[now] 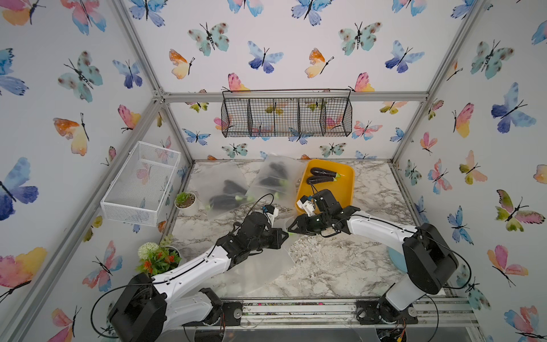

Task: Place the eggplant in a zip-top bag and seal the zipper
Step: Pick up the eggplant from the basket.

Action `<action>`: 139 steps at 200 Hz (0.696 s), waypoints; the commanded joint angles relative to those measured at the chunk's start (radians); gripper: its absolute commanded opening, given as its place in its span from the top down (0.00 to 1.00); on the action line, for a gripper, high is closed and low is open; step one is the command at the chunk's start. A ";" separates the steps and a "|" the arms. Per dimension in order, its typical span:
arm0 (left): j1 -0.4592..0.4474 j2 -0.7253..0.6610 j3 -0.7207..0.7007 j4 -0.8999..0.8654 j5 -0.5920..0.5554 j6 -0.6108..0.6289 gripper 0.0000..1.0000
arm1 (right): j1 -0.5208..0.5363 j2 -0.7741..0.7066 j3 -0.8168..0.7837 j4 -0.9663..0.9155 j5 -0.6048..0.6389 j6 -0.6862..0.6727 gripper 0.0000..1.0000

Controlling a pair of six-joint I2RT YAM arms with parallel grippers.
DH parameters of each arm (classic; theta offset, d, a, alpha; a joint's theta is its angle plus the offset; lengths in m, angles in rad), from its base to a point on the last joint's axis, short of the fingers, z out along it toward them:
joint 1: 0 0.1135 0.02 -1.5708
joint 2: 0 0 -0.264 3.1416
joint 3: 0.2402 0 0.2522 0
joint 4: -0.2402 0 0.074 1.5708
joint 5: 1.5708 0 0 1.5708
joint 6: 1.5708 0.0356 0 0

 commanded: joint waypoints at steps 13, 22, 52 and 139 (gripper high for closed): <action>0.071 0.063 0.017 -0.009 -0.117 0.066 1.00 | -0.189 0.006 0.155 0.037 0.123 -0.087 0.45; 0.071 0.084 0.038 -0.001 -0.109 0.091 1.00 | -0.245 0.051 0.207 0.023 0.157 -0.098 0.43; 0.064 0.151 0.124 0.011 -0.089 0.139 1.00 | -0.364 0.199 0.273 0.180 0.234 -0.010 0.41; 0.045 0.180 0.168 0.009 -0.048 0.193 1.00 | -0.395 0.615 0.482 0.385 0.273 0.352 0.39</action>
